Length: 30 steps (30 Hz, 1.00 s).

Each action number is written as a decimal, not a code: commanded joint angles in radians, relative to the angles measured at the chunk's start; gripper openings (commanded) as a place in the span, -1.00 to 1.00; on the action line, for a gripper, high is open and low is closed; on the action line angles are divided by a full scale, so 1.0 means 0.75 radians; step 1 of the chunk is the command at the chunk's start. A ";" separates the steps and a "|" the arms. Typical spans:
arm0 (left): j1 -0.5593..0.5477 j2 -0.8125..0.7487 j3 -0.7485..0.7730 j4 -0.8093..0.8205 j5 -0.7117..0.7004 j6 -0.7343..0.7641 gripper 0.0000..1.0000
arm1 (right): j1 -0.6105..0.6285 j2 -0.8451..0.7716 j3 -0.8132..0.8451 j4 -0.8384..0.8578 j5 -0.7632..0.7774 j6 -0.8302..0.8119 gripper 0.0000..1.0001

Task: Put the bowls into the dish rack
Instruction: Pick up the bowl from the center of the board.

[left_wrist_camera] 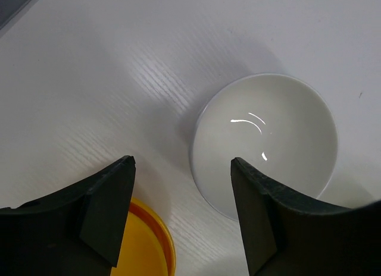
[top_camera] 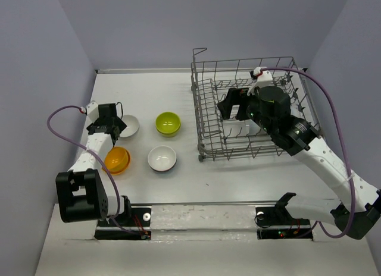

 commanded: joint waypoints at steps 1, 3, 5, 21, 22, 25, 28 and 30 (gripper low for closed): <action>0.020 0.046 -0.011 0.058 0.027 0.001 0.47 | 0.006 -0.005 -0.005 0.065 0.006 -0.025 1.00; 0.026 0.069 -0.011 0.072 0.045 -0.001 0.41 | 0.006 0.005 -0.003 0.069 0.002 -0.029 1.00; 0.030 0.089 -0.011 0.080 0.059 -0.003 0.39 | 0.006 0.011 -0.005 0.071 -0.002 -0.029 1.00; 0.073 0.267 0.068 0.054 0.164 -0.001 -0.19 | 0.006 0.036 -0.023 0.081 -0.041 -0.035 1.00; 0.075 0.267 0.066 0.056 0.166 -0.003 -0.26 | 0.006 0.036 -0.023 0.079 -0.041 -0.035 1.00; 0.075 0.251 0.062 0.068 0.170 -0.009 -0.29 | 0.006 0.040 -0.025 0.081 -0.041 -0.037 1.00; 0.073 0.230 0.076 0.062 0.168 0.001 -0.29 | 0.006 0.044 -0.023 0.079 -0.043 -0.035 1.00; 0.073 0.222 0.083 0.054 0.158 0.007 -0.28 | 0.006 0.044 -0.023 0.079 -0.045 -0.035 1.00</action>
